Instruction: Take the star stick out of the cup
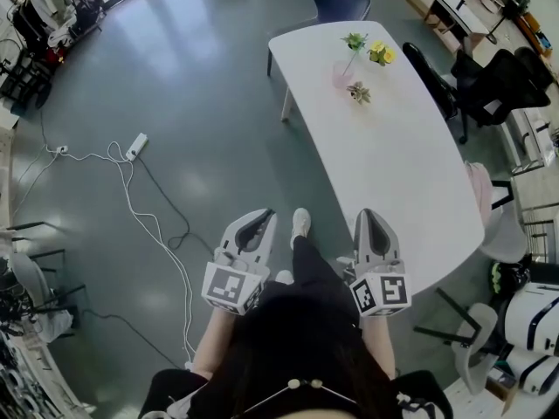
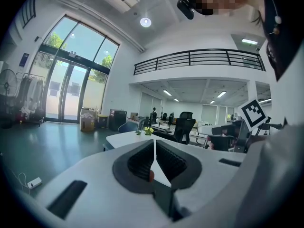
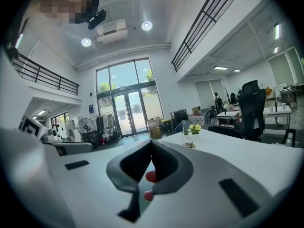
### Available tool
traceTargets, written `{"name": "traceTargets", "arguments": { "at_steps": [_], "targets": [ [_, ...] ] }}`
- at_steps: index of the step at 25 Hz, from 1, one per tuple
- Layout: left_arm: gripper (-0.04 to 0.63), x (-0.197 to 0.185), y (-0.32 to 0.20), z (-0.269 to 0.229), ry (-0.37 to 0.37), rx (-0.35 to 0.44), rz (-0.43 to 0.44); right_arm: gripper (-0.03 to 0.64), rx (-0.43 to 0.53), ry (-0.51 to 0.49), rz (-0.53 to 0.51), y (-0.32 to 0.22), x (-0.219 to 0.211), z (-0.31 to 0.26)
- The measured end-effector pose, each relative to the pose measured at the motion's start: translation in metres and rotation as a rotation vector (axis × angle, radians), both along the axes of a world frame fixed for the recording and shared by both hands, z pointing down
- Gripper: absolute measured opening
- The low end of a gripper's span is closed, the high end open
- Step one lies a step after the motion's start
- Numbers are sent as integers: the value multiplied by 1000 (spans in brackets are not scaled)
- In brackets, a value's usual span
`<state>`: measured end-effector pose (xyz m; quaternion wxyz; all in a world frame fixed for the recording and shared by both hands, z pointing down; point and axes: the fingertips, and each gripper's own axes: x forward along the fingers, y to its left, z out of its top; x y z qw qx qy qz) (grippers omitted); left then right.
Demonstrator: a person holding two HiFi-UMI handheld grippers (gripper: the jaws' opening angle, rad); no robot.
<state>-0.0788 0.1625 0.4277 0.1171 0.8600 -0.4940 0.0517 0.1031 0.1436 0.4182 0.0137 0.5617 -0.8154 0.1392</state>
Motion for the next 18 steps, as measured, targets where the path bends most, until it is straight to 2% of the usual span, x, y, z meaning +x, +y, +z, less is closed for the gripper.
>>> {"name": "traceTargets", "arguments": {
  "at_steps": [9, 14, 16, 18],
  "targets": [
    [18, 18, -140, -19, -39, -9, -27, 3, -75, -38, 7, -146, 28, 26],
    [17, 27, -186, -22, -48, -13, -20, 9, -126, -47, -40, -223, 40, 43],
    [17, 29, -197, -18, -55, -30, -10, 49, -160, -72, -62, -255, 44, 54],
    [17, 29, -209, -13, -49, -27, 2, 61, -193, -101, -60, -289, 50, 66]
  ]
}}
